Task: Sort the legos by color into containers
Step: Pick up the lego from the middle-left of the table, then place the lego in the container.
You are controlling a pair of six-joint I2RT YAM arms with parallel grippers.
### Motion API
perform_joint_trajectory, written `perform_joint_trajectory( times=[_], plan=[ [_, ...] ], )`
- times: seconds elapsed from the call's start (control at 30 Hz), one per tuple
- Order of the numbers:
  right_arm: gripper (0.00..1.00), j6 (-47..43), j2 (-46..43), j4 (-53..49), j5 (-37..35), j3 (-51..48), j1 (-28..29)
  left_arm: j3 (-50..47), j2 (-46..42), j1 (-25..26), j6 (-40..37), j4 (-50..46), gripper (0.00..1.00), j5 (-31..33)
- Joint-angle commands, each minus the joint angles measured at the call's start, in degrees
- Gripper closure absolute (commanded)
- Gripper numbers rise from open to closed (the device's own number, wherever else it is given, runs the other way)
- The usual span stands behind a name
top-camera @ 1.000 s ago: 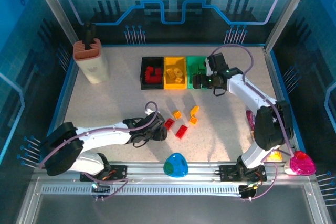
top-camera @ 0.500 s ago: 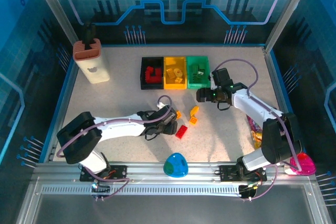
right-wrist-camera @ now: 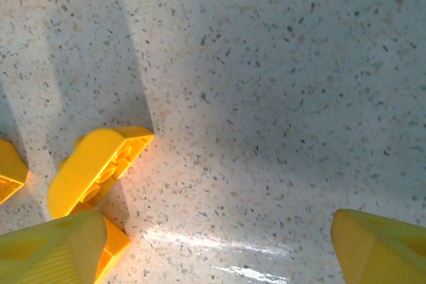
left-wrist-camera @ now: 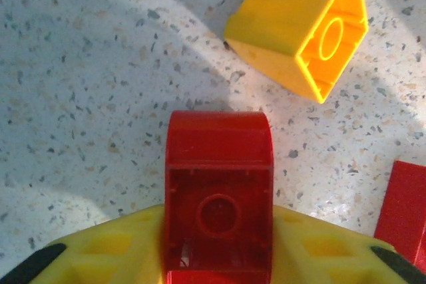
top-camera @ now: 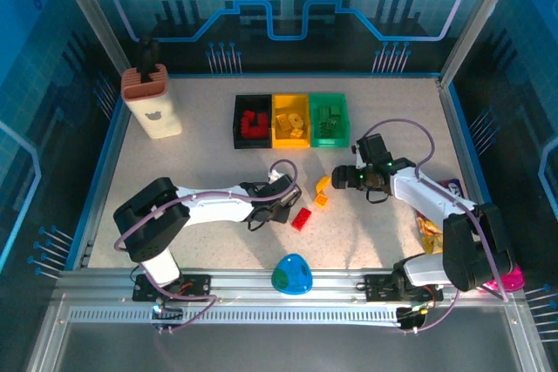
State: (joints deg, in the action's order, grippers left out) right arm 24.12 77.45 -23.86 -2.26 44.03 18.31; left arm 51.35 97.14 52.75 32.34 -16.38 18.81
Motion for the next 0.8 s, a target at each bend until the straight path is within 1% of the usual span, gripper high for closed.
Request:
perform_joint_trajectory(
  times=[0.0,0.1,0.17,0.33,0.47,0.6,0.77],
  plan=[
    [0.12,1.44,-2.80,1.44,0.80,-1.07,0.20,1.47,-1.95,0.26,-1.51,-0.91,0.65,2.60],
    [0.12,1.69,-3.64,0.98,1.03,-1.14,0.24,1.11,-4.60,0.07,-2.31,-1.28,0.66,4.91],
    [0.12,1.87,-4.21,0.68,1.60,-0.97,0.44,0.49,-6.26,-1.27,-2.63,-1.74,0.67,5.79],
    [0.13,2.27,-5.69,0.48,1.73,-1.29,1.60,-0.95,-12.51,-7.73,-3.97,-1.90,0.68,4.73],
    [0.14,2.60,-6.19,0.72,2.43,-1.44,2.97,1.05,-16.21,-14.38,-5.60,-1.25,0.68,2.20],
    [0.14,2.88,-6.59,0.57,2.52,-1.40,5.18,5.02,-14.59,-21.29,-7.56,-0.48,0.68,-1.50],
    [0.14,3.06,-7.44,0.04,1.87,-1.49,6.99,12.20,-9.65,-26.22,-9.76,-1.45,0.68,-3.89]
  ],
)
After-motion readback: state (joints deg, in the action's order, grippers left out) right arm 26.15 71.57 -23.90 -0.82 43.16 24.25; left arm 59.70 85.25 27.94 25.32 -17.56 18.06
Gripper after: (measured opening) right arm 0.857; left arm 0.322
